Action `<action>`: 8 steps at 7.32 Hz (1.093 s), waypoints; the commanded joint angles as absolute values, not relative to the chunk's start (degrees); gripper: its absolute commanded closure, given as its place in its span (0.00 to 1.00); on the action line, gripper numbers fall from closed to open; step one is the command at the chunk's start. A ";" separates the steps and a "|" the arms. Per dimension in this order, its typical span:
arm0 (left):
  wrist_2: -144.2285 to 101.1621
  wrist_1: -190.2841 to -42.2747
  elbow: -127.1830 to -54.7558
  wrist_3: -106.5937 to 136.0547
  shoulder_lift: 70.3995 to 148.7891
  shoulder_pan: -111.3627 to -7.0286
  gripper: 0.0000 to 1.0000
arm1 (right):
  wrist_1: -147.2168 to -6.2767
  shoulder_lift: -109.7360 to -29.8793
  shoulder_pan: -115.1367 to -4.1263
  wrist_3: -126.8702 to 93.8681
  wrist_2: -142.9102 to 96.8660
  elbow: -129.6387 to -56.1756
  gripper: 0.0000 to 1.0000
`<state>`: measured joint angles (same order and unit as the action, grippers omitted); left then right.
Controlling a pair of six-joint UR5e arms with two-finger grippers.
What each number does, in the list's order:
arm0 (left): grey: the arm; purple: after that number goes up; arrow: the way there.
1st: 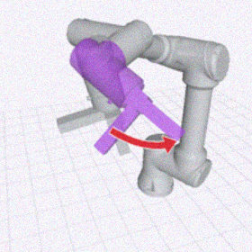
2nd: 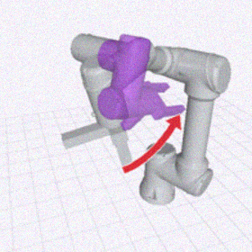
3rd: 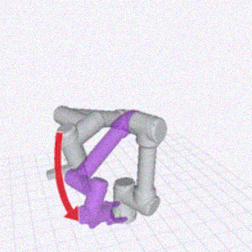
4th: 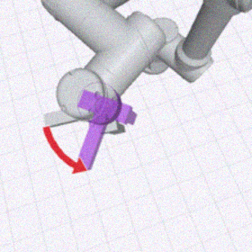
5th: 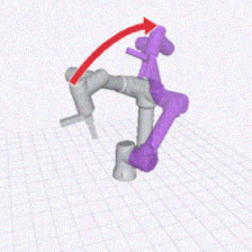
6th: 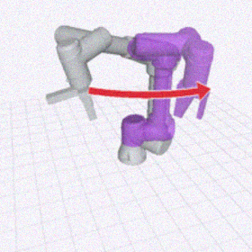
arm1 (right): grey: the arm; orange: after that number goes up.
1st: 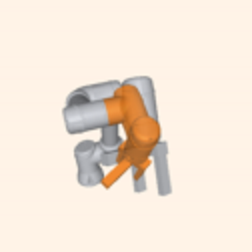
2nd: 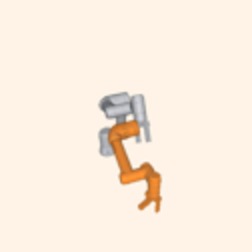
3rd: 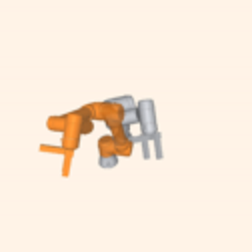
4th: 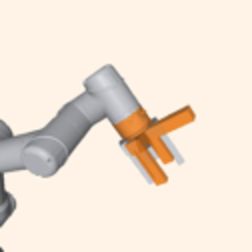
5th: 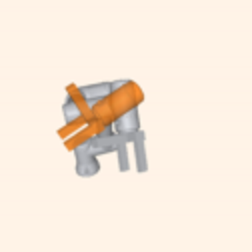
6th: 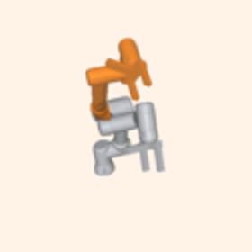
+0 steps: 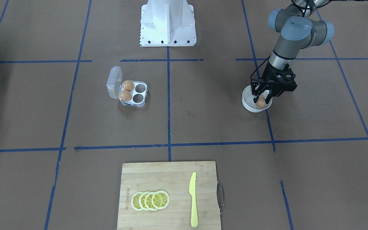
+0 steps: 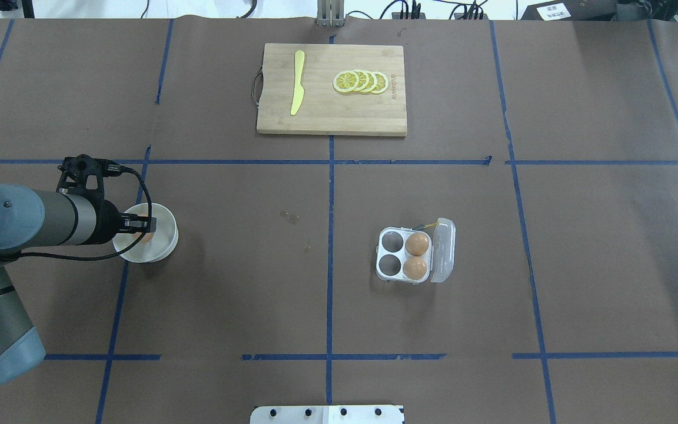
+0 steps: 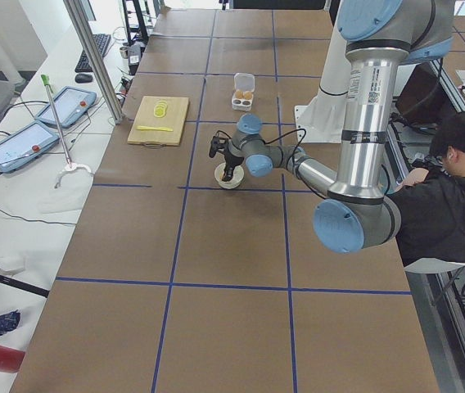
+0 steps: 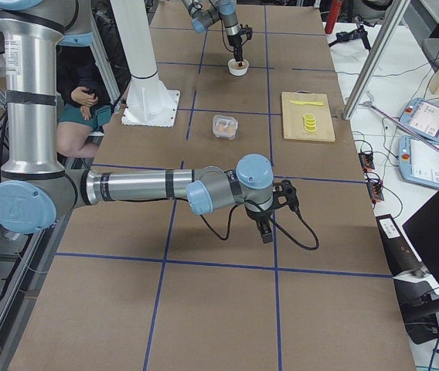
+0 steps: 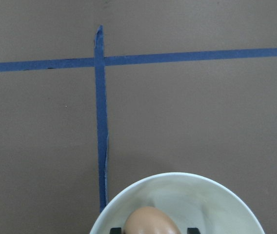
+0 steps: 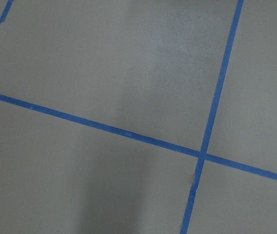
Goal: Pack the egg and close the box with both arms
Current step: 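Lower the left gripper into the bowl and grasp the brown egg, then lift the egg and carry it with the left gripper to the carton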
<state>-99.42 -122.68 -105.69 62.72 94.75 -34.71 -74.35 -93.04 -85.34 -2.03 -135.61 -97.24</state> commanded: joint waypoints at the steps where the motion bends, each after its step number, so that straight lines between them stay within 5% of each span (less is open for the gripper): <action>1: -99.58 -122.78 -108.35 62.58 94.22 -35.07 0.54 | -74.36 -93.25 -85.34 -2.02 -135.62 -97.29 0.00; 4: -99.40 -123.05 -111.79 62.84 94.74 -35.33 0.54 | -74.36 -93.34 -85.34 -2.02 -135.62 -97.29 0.00; 8: -94.57 -134.35 -107.69 62.58 104.55 -34.54 0.54 | -74.36 -93.34 -85.34 -2.02 -135.62 -97.21 0.00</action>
